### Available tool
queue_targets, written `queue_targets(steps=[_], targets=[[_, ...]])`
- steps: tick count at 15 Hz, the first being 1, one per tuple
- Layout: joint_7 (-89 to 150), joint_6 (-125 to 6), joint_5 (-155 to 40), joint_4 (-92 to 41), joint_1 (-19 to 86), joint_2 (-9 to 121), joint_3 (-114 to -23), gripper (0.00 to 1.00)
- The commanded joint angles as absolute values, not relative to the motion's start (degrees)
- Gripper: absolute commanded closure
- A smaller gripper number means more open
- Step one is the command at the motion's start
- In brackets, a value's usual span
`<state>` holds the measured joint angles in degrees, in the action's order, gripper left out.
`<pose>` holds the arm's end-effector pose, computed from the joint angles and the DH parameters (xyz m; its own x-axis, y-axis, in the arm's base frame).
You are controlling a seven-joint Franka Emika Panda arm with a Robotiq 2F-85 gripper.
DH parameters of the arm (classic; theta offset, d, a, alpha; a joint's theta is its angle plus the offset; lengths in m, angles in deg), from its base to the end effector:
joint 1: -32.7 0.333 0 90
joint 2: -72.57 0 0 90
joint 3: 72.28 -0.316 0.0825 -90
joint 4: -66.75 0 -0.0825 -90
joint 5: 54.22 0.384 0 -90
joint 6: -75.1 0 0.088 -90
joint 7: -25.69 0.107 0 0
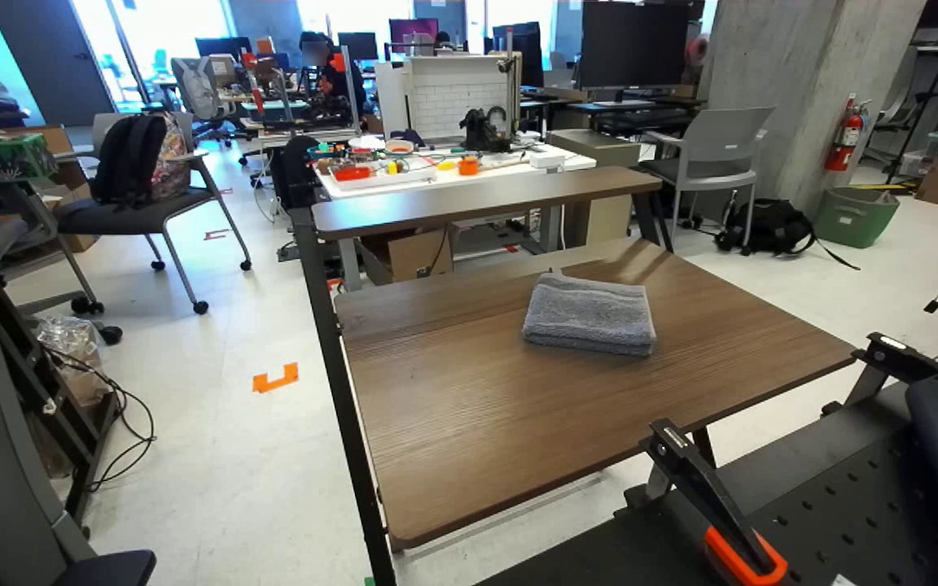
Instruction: Move the grey towel to the left
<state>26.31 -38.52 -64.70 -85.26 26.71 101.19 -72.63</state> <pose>0.3534 -0.0465 0.3880 0.9841 -0.0359 -0.1738 -0.0084 -0.9876 0.1566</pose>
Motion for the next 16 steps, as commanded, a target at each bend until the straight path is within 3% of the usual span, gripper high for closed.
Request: queue_targets(steps=[1, 8, 16], targets=[[26.6, -38.4, -65.0, -85.2, 27.5, 101.2, -71.9, 0.00], [26.6, -38.4, -65.0, -85.2, 27.5, 101.2, -71.9, 0.00], [26.6, -52.3, -60.1, -81.3, 31.8, 88.6, -72.8, 0.00]])
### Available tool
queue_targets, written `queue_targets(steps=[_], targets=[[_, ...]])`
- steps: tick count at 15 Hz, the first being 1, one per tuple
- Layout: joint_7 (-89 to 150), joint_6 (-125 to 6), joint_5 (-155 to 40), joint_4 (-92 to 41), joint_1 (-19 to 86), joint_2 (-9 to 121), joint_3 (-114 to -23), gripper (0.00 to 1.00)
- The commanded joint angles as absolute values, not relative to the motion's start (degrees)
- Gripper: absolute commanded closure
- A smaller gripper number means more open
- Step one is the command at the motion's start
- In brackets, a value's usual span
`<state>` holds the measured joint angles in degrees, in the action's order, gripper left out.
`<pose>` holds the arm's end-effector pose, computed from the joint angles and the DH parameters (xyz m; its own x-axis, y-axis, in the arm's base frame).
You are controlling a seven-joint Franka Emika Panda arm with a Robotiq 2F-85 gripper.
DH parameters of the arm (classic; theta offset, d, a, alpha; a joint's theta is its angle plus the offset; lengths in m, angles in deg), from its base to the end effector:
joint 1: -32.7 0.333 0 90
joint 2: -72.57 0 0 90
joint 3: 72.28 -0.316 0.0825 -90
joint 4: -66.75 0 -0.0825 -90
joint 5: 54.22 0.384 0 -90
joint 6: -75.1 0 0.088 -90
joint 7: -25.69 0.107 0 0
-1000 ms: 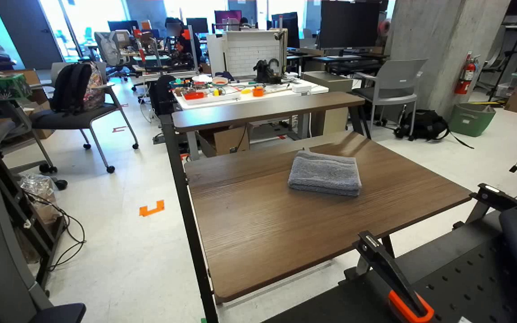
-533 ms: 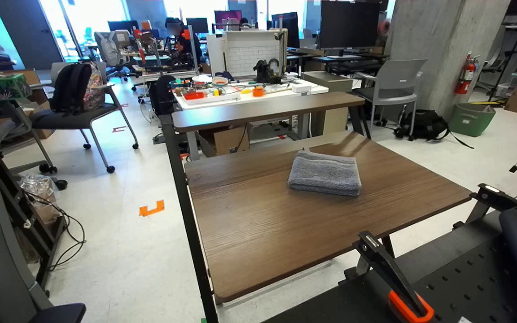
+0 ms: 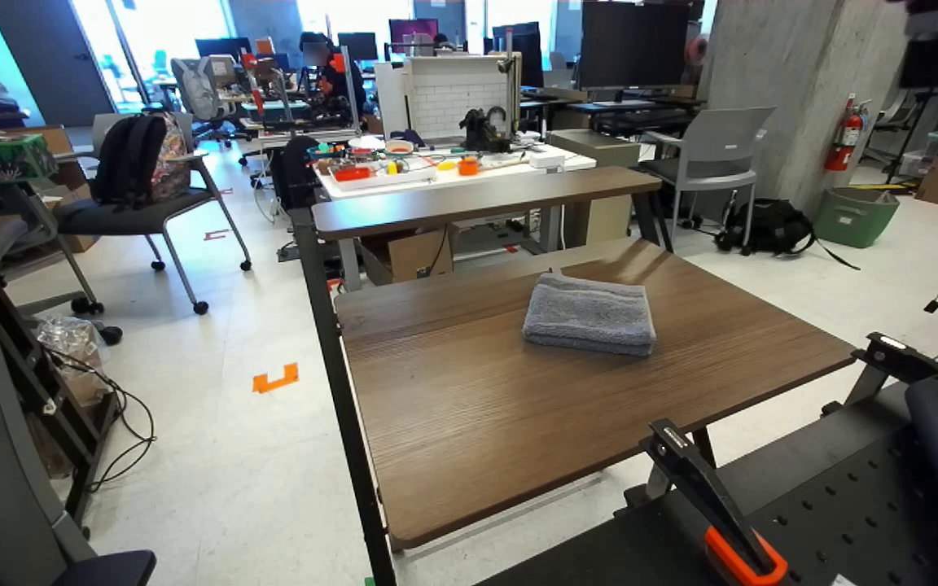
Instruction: Move the grey towel to the left
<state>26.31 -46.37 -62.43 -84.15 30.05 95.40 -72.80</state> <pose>0.3815 -0.0208 0.3684 0.9927 0.0258 -0.1182 0.0398 -0.9923 0.1172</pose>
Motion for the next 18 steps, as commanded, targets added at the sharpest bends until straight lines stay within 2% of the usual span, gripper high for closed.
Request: queue_targets(steps=[1, 9, 18], targets=[[26.5, -55.9, -59.1, -80.8, 32.3, 86.4, -72.8, 0.00], [23.1, -71.0, -50.7, -71.3, 33.2, 69.1, -72.4, 0.00], [24.0, -72.5, -50.6, -57.1, 31.1, 52.4, -72.0, 0.00]])
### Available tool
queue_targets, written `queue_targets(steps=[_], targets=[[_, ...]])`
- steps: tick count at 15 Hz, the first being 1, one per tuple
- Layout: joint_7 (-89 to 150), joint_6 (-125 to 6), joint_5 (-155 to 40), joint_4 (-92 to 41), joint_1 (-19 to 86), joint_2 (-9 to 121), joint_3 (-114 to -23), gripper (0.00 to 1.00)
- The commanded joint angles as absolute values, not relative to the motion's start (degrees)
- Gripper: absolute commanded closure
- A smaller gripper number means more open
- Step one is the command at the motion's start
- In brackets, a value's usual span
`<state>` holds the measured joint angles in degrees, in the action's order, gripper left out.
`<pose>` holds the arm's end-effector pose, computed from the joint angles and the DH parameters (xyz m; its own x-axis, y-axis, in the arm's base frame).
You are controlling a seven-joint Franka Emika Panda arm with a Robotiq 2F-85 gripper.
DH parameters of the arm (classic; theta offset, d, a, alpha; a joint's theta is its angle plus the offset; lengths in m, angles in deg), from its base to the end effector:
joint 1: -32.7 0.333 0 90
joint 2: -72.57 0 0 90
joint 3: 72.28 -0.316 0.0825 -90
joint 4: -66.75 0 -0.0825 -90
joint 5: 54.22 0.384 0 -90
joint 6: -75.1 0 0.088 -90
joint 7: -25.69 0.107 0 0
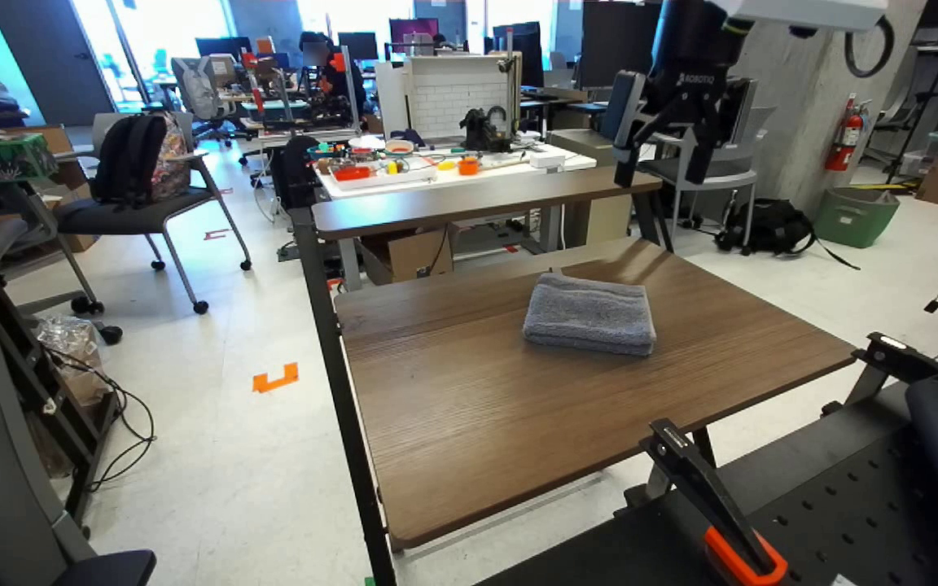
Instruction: Move the grey towel to the left
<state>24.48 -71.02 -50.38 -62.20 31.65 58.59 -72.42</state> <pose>0.5474 -0.0096 0.2611 0.9972 -0.0505 0.0553 -0.0483 -0.9980 -0.0398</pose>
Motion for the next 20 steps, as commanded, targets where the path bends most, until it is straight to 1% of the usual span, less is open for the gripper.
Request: queue_targets(steps=[1, 8, 20], targets=[[23.8, -72.0, -50.6, -55.9, 30.9, 50.6, -72.1, 0.00], [26.0, -72.6, -53.2, -48.5, 31.6, 38.1, -69.9, 0.00], [32.5, -72.4, -57.0, -35.3, 35.4, 23.1, -67.0, 0.00]])
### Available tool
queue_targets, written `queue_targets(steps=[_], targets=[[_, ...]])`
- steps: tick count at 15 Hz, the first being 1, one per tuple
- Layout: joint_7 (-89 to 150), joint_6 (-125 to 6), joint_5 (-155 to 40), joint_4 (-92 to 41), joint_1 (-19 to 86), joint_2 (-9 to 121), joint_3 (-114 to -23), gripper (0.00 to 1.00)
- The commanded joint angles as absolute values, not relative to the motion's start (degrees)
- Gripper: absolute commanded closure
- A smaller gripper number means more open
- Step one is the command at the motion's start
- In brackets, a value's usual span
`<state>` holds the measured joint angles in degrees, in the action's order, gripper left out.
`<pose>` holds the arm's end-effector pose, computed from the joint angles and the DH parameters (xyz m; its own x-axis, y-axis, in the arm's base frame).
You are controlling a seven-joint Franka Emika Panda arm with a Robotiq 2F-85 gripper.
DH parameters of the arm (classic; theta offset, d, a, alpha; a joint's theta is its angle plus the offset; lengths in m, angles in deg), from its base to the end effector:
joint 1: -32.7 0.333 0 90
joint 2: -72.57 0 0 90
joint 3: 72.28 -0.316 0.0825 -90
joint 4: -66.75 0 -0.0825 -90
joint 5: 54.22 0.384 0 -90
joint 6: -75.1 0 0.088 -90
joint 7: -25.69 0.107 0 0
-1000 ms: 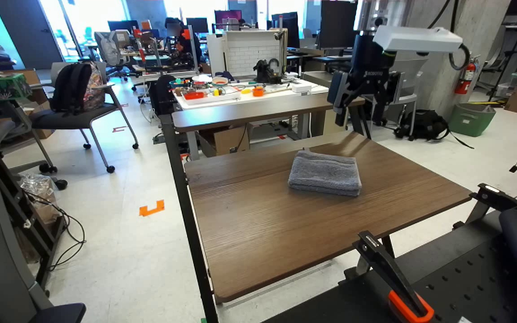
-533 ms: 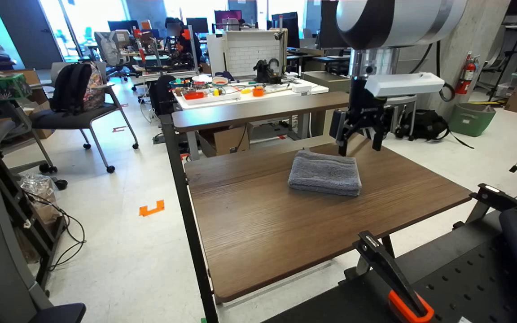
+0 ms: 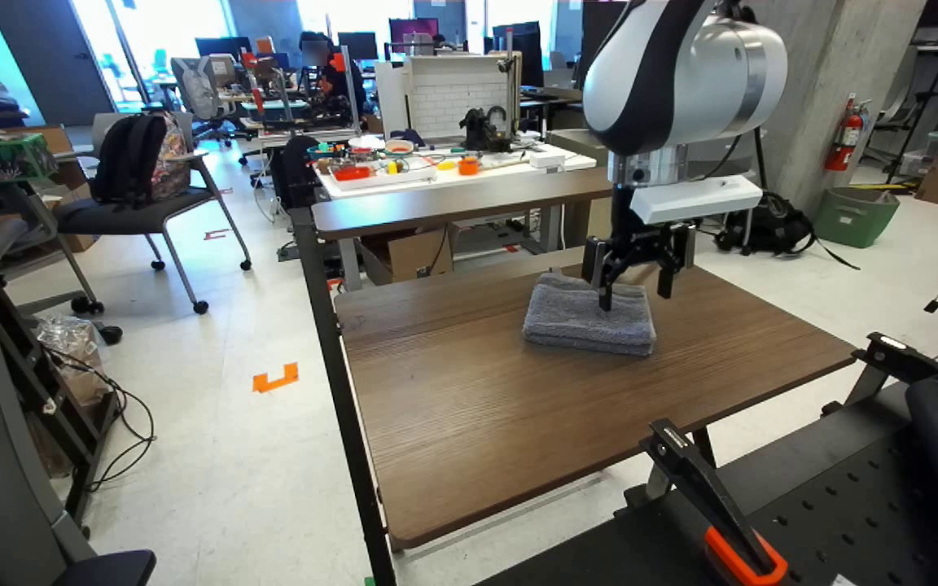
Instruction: Move the grey towel to the left
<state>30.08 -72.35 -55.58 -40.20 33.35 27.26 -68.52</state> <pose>0.6126 -0.0327 0.0820 0.9923 -0.0950 -0.0791 -0.0900 -0.9939 0.0639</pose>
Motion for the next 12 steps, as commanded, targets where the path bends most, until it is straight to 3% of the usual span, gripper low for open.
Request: queue_targets(steps=[1, 12], targets=[[33.1, -72.4, -57.2, -34.5, 35.9, 22.3, -66.9, 0.00], [35.7, -72.0, -62.0, -29.5, 43.0, 15.4, -65.6, 0.00]])
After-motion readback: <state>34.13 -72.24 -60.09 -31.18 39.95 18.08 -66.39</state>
